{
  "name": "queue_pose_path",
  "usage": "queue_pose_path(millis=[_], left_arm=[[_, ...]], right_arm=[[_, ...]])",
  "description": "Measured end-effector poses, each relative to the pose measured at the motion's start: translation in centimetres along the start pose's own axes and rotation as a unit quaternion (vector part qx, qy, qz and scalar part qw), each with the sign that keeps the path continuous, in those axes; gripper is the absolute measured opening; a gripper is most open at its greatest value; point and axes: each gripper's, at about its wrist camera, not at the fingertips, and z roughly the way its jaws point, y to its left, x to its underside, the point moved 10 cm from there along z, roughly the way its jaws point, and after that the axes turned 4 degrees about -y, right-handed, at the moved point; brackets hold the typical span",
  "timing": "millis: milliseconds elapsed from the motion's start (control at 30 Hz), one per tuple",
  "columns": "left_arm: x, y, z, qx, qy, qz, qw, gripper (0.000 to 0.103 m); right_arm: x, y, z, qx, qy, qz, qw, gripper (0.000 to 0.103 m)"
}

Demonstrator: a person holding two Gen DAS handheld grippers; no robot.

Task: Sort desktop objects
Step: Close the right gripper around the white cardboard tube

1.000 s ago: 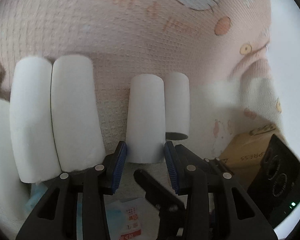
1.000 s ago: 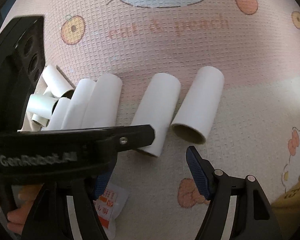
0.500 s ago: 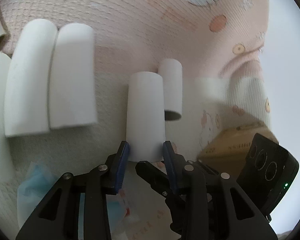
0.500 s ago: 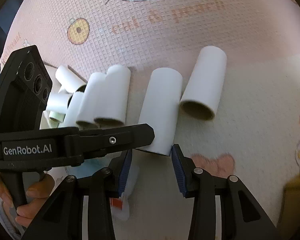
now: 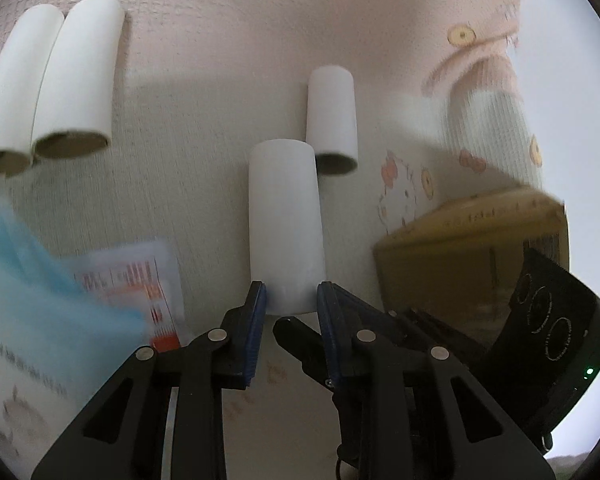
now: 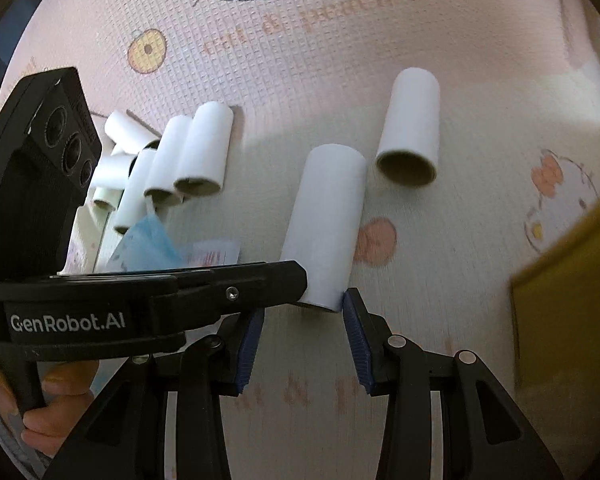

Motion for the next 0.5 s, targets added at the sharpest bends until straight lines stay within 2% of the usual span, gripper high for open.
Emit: queue_pose_path(millis=[500], left_arm=[[9.1, -1.3, -1.7, 0.000, 0.027, -0.037, 0.9990, 0.029]], right_arm=[[7.8, 1.0, -4.2, -0.011, 0.039, 0.032, 0.999, 0.038]])
